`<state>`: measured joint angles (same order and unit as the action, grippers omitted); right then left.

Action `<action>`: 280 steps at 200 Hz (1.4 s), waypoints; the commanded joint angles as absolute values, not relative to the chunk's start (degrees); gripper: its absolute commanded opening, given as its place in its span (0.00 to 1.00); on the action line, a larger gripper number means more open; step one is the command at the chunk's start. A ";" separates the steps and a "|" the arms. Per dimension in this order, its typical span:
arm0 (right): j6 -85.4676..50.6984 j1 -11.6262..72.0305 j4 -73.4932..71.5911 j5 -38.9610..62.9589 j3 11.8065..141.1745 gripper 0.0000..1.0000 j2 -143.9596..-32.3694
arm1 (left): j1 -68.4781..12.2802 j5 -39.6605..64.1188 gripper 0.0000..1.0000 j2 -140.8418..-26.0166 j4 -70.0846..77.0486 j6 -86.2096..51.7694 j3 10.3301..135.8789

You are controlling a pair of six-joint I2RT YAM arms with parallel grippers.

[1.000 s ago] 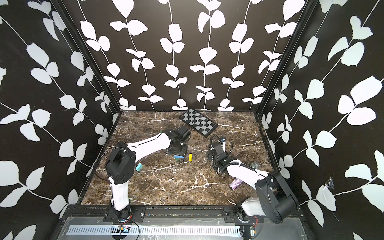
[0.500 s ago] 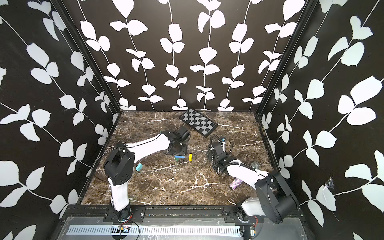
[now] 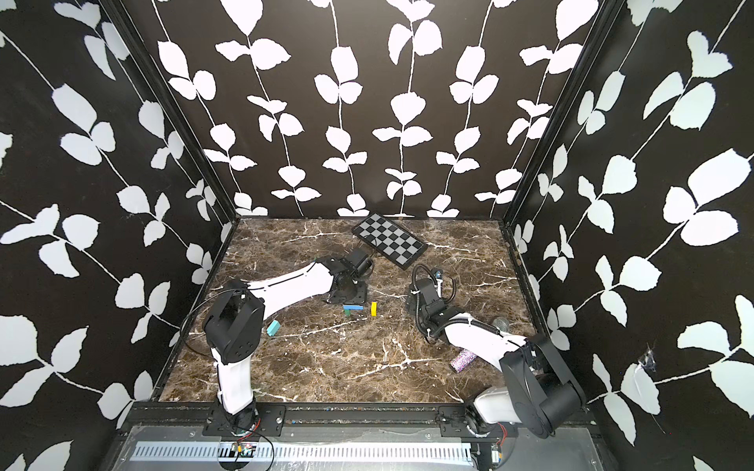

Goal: Assemble the letter h with lego
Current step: Assemble the lego brick with the lego brick.

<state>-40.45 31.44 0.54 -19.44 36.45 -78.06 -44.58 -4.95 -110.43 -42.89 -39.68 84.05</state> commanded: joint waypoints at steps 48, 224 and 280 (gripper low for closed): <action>-40.44 31.20 -0.09 -19.72 38.51 0.84 -78.60 | -45.65 -2.66 0.33 -111.99 -40.90 -42.19 80.46; -40.51 31.20 -0.01 -19.51 38.58 0.84 -78.86 | -48.34 -8.65 0.24 -111.32 -43.07 -38.48 81.56; -40.43 31.20 0.00 -19.48 38.61 0.84 -78.75 | -48.38 -7.36 0.24 -107.20 -44.14 -39.96 83.22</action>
